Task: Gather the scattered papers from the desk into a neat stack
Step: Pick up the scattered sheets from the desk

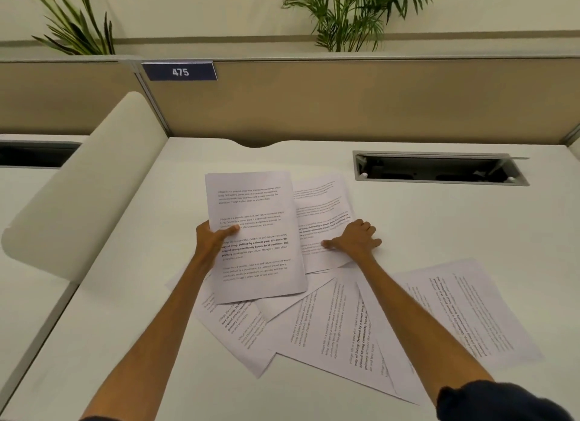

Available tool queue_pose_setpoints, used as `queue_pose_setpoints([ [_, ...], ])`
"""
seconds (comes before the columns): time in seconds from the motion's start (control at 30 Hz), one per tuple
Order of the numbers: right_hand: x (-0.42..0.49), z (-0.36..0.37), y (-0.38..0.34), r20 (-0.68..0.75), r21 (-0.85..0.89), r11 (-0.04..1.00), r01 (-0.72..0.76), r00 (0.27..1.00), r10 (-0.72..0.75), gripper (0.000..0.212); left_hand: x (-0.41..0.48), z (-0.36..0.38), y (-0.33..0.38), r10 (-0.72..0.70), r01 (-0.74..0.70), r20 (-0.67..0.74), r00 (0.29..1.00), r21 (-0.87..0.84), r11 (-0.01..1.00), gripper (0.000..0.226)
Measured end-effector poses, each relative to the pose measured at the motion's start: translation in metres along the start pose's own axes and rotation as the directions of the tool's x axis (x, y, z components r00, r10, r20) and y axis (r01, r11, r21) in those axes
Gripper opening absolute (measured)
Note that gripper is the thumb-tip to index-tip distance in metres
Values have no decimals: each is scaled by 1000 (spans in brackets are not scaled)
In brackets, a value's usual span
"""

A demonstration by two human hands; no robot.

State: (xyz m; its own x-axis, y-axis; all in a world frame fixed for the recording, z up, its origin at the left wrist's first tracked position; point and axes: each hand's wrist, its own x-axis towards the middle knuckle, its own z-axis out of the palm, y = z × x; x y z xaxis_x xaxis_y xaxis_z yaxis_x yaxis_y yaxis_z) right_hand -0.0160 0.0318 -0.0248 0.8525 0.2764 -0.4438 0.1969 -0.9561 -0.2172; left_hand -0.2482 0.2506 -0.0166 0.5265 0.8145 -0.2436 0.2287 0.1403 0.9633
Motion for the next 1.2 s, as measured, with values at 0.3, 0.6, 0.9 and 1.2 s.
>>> queue_pose_setpoints([
  [0.3, -16, 17, -31, -61, 174, 983, 57, 997, -47, 48, 2, -7, 3, 3, -4, -12, 1000, -28, 1000, 30],
  [0.6, -18, 13, -29, 5, 422, 906, 24, 1000, -28, 45, 1, -16, -4, -32, 28, -51, 998, -80, 996, 30],
  [0.9, 13, -25, 7, 135, 854, 507, -115, 991, -3, 59, 9, -17, -8, -119, 113, -36, 992, -138, 984, 39],
  [1.2, -11, -71, -23, 179, 966, 227, -123, 953, -245, 48, 10, 26, -11, -194, 187, -38, 980, -149, 971, 37],
])
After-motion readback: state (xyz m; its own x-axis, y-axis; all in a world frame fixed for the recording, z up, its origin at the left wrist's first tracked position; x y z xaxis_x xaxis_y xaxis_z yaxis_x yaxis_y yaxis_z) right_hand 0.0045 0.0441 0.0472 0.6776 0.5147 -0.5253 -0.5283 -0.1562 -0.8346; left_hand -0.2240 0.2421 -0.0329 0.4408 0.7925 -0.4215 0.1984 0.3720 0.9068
